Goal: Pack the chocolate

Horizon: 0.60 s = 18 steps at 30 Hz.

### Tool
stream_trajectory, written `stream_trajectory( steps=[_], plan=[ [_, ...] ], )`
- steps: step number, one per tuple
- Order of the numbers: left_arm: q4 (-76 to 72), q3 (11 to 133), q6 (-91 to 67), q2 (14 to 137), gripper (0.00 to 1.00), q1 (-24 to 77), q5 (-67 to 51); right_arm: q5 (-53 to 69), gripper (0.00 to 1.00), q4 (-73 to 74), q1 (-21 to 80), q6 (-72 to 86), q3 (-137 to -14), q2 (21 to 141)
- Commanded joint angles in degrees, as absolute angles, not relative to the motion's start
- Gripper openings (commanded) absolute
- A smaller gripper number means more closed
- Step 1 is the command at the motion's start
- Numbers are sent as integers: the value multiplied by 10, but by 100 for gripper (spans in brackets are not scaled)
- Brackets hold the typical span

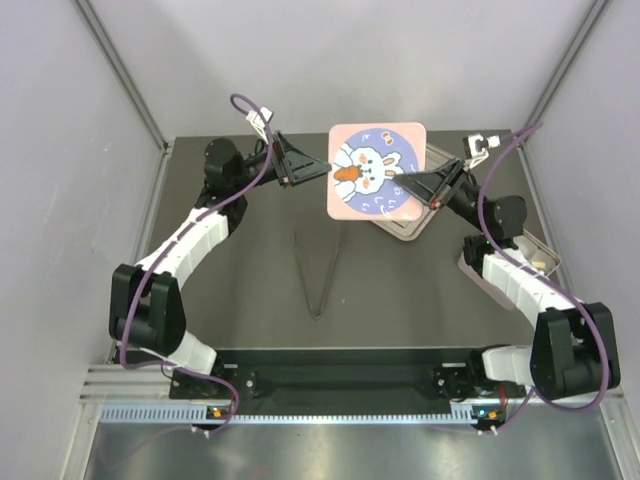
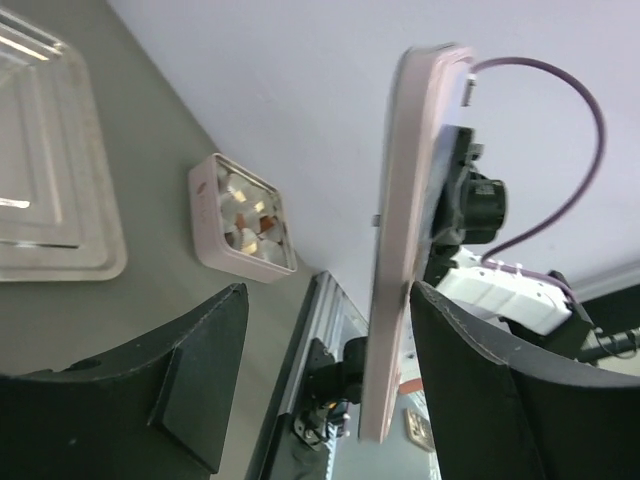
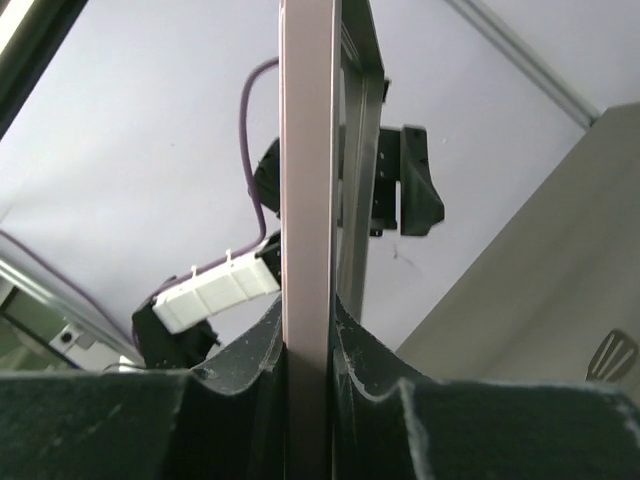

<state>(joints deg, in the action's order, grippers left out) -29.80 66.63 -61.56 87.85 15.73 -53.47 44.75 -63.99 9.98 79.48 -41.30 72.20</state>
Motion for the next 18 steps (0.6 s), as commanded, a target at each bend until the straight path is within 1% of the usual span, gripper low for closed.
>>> stream_trajectory(
  steps=[1, 9, 12, 13, 14, 16, 17, 18],
  plan=[
    [-418, 665, -664, 880, 70, 182, -562, 469, 2, -720, 104, 824, -407, 728],
    [-423, 654, -661, 886, 69, 194, -559, 469, 2, -722, 103, 826, -409, 734],
    [-420, 655, -662, 893, 63, 200, -559, 468, 3, -739, 104, 838, -409, 744],
    [-421, 653, -664, 894, 60, 202, -559, 468, 6, -743, 104, 841, -407, 747],
    [-422, 652, -666, 896, 51, 204, -559, 469, 9, -743, 103, 839, -407, 748],
    [-424, 648, -671, 896, 40, 205, -555, 469, 16, -709, 103, 826, -402, 745],
    [-426, 646, -678, 895, 30, 205, -554, 468, 21, -687, 103, 795, -401, 740],
    [-431, 644, -681, 894, 26, 205, -554, 461, 26, -652, 103, 773, -400, 724]
  ],
)
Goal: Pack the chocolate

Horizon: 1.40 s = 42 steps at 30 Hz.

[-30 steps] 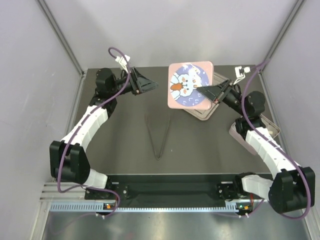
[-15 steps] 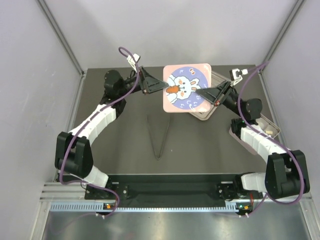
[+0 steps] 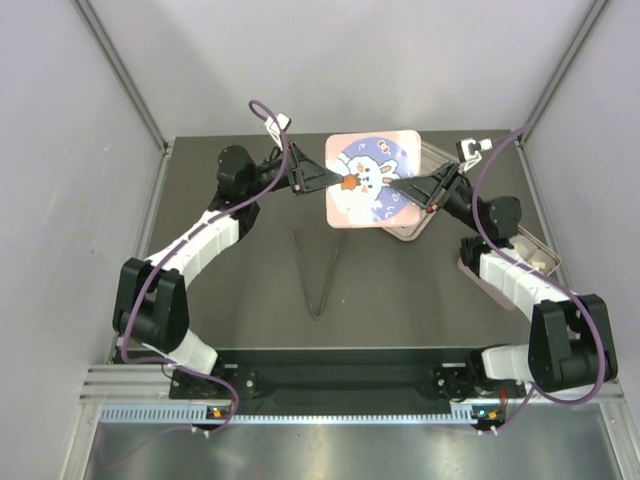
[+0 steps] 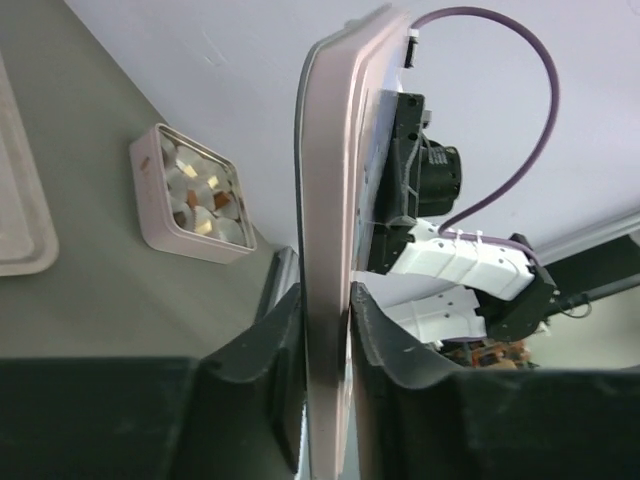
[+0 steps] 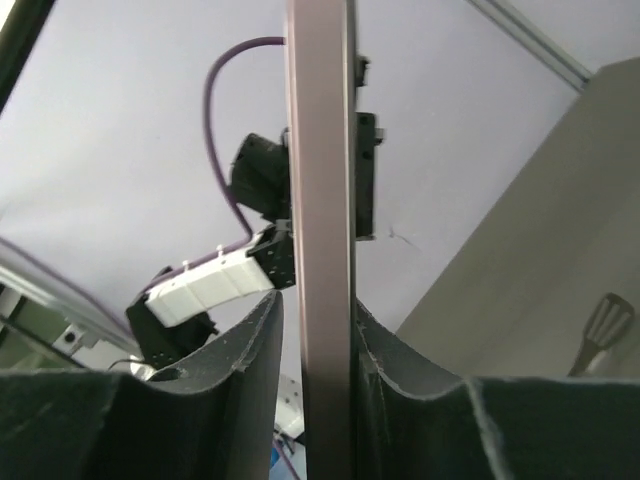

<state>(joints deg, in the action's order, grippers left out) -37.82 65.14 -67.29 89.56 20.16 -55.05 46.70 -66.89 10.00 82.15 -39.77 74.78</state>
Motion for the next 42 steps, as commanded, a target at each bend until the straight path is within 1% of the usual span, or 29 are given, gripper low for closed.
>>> stream_trajectory(
  steps=[1, 3, 4, 5, 6, 7, 10, 11, 13, 15, 17, 21, 23, 24, 27, 30, 32, 33, 34, 38, 42],
  plan=[
    [-432, 642, -685, 893, 22, 205, -555, 454, 30, -569, 103, 747, -403, 714],
    [-438, 639, -694, 889, 12, 205, -554, 419, 34, -448, 102, 646, -413, 676],
    [-440, 635, -698, 887, 9, 205, -553, 403, 42, -313, 103, 609, -435, 664],
    [-439, 635, -701, 883, 7, 205, -553, 382, 46, -252, 103, 538, -448, 653],
    [-438, 634, -701, 881, 5, 205, -553, 340, 50, -205, 103, 509, -460, 632],
    [-427, 635, -701, 878, 1, 204, -552, 315, 55, -129, 102, 485, -474, 621],
    [-415, 635, -695, 868, 0, 204, -553, 236, 64, -42, 100, 433, -495, 581],
    [-402, 635, -689, 861, 0, 203, -551, 198, 68, 16, 99, 417, -499, 566],
    [-393, 633, -681, 853, 0, 203, -548, 161, 72, 66, 101, 405, -510, 557],
    [-370, 634, -668, 842, 0, 203, -545, 114, 73, 126, 98, 396, -515, 547],
    [-353, 633, -653, 834, 0, 203, -546, 88, 74, 150, 98, 382, -514, 539],
    [-269, 637, -595, 814, 0, 199, -537, -26, 74, 208, 91, 393, -501, 521],
    [-235, 638, -556, 801, 0, 194, -531, -51, 73, 212, 80, 400, -493, 519],
    [-194, 642, -541, 796, 0, 193, -520, -67, 73, 216, 78, 398, -491, 526],
    [-133, 648, -494, 780, 0, 192, -507, -136, 70, 258, 64, 401, -497, 567],
    [-94, 648, -459, 761, 0, 192, -496, -139, 67, 280, 26, 418, -496, 609],
    [-64, 647, -436, 750, 0, 192, -483, -141, 62, 287, 5, 436, -497, 631],
    [-59, 645, -431, 746, 0, 192, -481, -150, 60, 288, 4, 440, -499, 653],
    [-51, 644, -427, 740, 0, 192, -477, -156, 59, 289, -19, 450, -503, 663],
    [-13, 650, -396, 737, 0, 192, -464, -166, 57, 290, -20, 461, -523, 740],
    [-2, 652, -381, 733, 0, 192, -461, -189, 55, 290, -21, 474, -537, 783]
  ],
)
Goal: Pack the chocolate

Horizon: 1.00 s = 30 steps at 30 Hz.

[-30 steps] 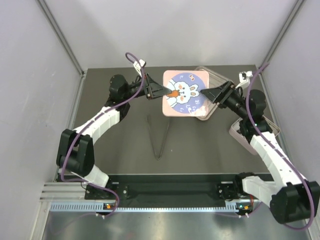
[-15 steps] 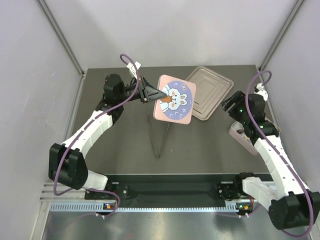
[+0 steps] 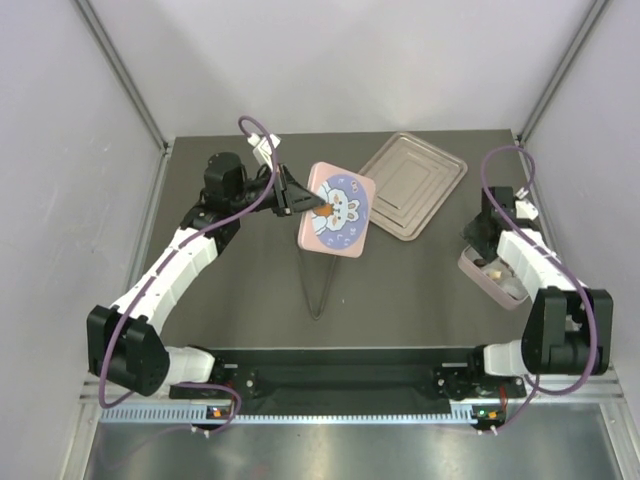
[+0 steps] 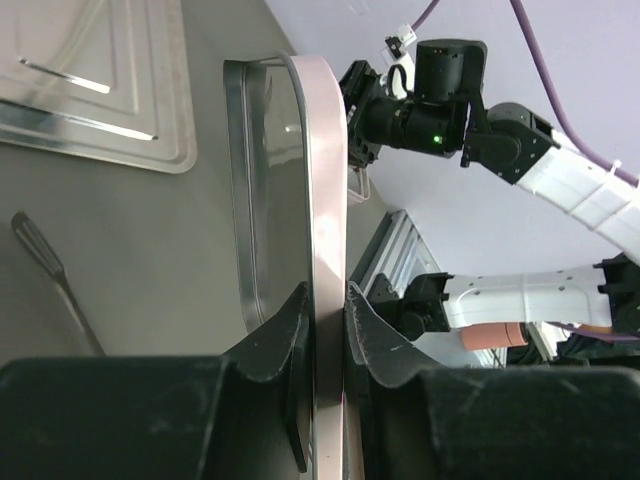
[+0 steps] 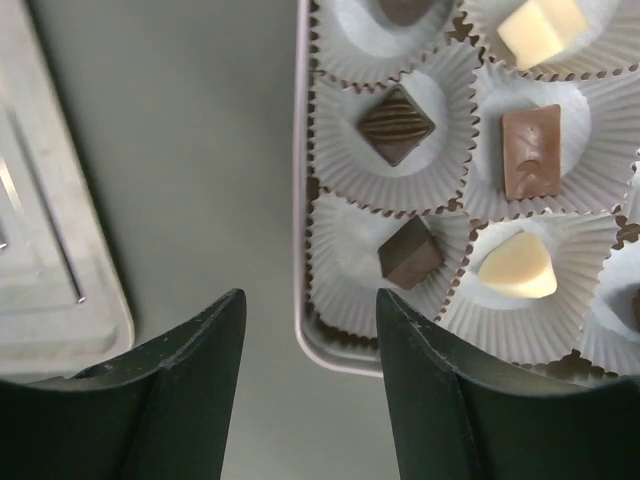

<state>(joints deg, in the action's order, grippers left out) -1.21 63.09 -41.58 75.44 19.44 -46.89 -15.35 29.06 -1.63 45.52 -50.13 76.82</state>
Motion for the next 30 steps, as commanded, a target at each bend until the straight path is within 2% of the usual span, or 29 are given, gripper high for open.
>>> stream_trajectory(
  steps=[1, 13, 21, 26, 30],
  plan=[
    [-2, 650, -380, 733, 0, 192, -462, -193, 54, 288, -21, 480, -539, 788],
    [16, 651, -381, 738, 0, 192, -456, -150, 39, 246, -22, 456, -536, 841],
    [5, 647, -397, 744, 0, 192, -453, -90, 26, 214, -20, 418, -499, 819],
    [-14, 646, -412, 746, 0, 192, -453, -48, 21, 205, -18, 414, -479, 817],
    [-18, 648, -422, 744, 0, 192, -453, -26, 15, 186, 18, 399, -468, 808]
  ],
)
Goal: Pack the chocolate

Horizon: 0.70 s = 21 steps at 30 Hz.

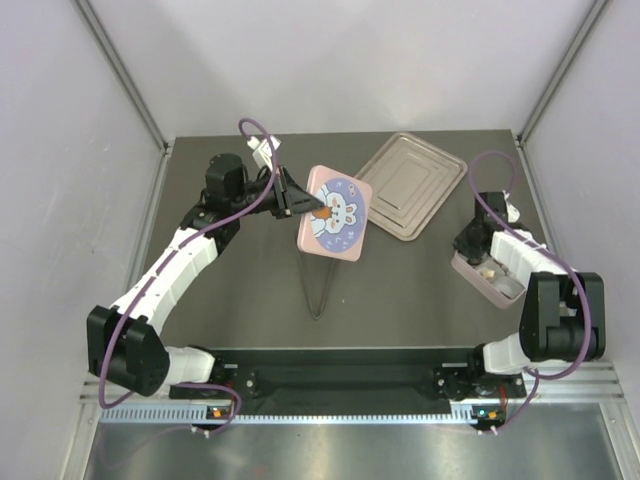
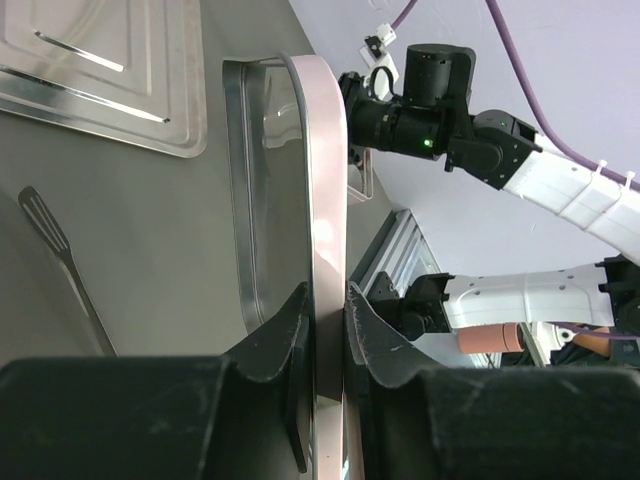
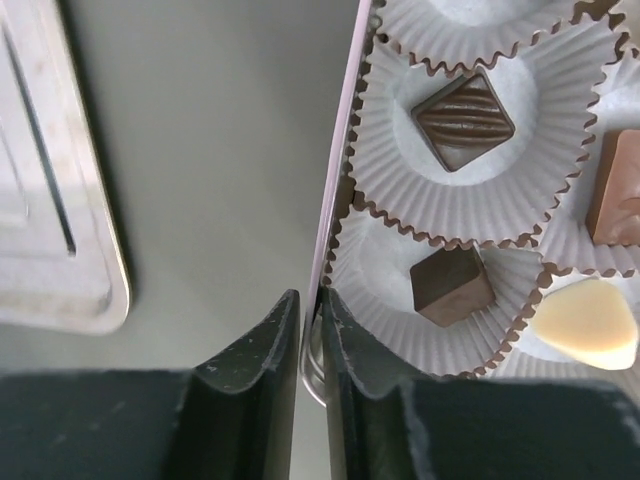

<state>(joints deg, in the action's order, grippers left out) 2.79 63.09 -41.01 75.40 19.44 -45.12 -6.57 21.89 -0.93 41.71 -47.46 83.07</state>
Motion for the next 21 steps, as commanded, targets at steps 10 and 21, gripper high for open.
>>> stream_trajectory(
  steps=[10, 21],
  plan=[
    [-20, 651, -432, 752, 0, 192, -450, -33, 9, 192, 110, 367, -452, 764],
    [-103, 653, -494, 794, 0, 203, -476, -48, 33, 255, 118, 346, -485, 739]
  ],
)
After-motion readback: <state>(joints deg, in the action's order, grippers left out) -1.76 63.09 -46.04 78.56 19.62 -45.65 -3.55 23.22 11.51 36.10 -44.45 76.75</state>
